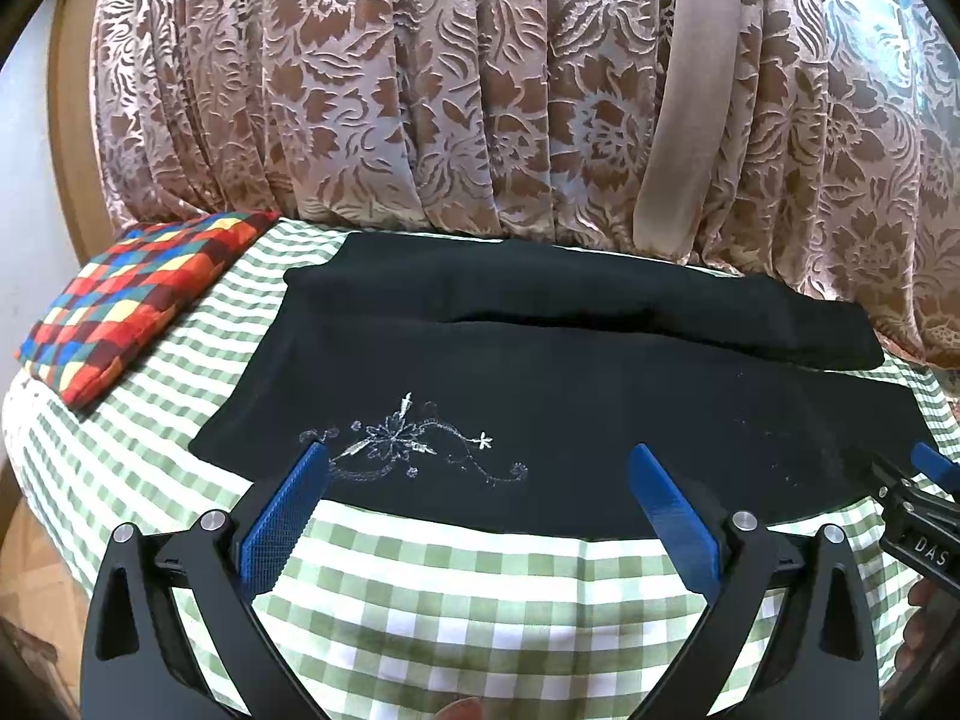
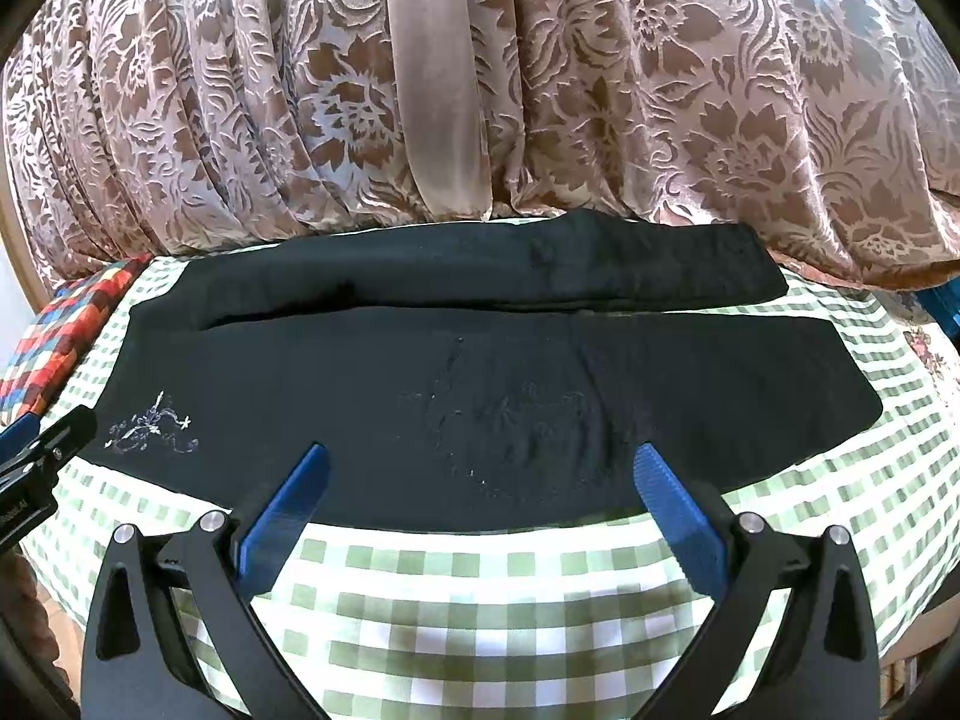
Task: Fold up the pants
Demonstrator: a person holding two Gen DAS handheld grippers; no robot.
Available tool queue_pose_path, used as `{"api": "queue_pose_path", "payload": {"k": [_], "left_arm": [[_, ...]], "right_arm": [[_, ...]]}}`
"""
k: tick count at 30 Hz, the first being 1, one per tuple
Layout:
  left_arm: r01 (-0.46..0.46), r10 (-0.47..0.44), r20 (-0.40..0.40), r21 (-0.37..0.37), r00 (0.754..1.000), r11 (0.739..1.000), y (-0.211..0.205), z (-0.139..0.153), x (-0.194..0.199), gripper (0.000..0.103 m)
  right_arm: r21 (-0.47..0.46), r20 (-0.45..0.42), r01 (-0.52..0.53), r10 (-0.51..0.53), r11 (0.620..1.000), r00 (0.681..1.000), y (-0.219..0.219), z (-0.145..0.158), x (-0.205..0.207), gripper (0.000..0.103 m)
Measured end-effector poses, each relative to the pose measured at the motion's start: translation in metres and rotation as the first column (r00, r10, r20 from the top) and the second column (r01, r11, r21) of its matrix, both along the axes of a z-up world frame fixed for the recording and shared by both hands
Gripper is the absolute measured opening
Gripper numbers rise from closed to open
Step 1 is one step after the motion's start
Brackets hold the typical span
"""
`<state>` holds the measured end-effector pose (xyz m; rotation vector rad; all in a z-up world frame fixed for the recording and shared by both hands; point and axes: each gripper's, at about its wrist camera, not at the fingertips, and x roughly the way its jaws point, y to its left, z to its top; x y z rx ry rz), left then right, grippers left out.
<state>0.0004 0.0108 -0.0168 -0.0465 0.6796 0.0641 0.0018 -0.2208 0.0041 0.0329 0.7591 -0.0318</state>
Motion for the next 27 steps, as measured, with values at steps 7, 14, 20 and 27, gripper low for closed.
{"api": "queue_pose_path", "payload": {"k": [7,14,20,27], "left_arm": [[-0.002,0.002,0.006,-0.001,1.0,1.0,0.0008,0.0036,-0.0026,0.099],[-0.004,0.004,0.012,-0.004,1.0,1.0,0.0009,0.0074,-0.0032,0.099],[-0.007,0.007,0.013,-0.003,1.0,1.0,0.0011,0.008,-0.0033,0.099],[-0.012,0.012,0.007,-0.004,1.0,1.0,0.0031,0.0073,-0.0015,0.099]], "right_arm": [[0.001,0.002,0.001,-0.001,1.0,1.0,0.0006,0.0006,-0.0005,0.101],[0.007,-0.003,0.004,-0.004,1.0,1.0,0.0018,-0.0003,-0.002,0.101],[0.011,-0.011,0.004,-0.004,1.0,1.0,0.0,-0.0014,-0.0008,0.101],[0.014,-0.021,0.004,-0.004,1.0,1.0,0.0005,-0.0038,0.0019,0.101]]}}
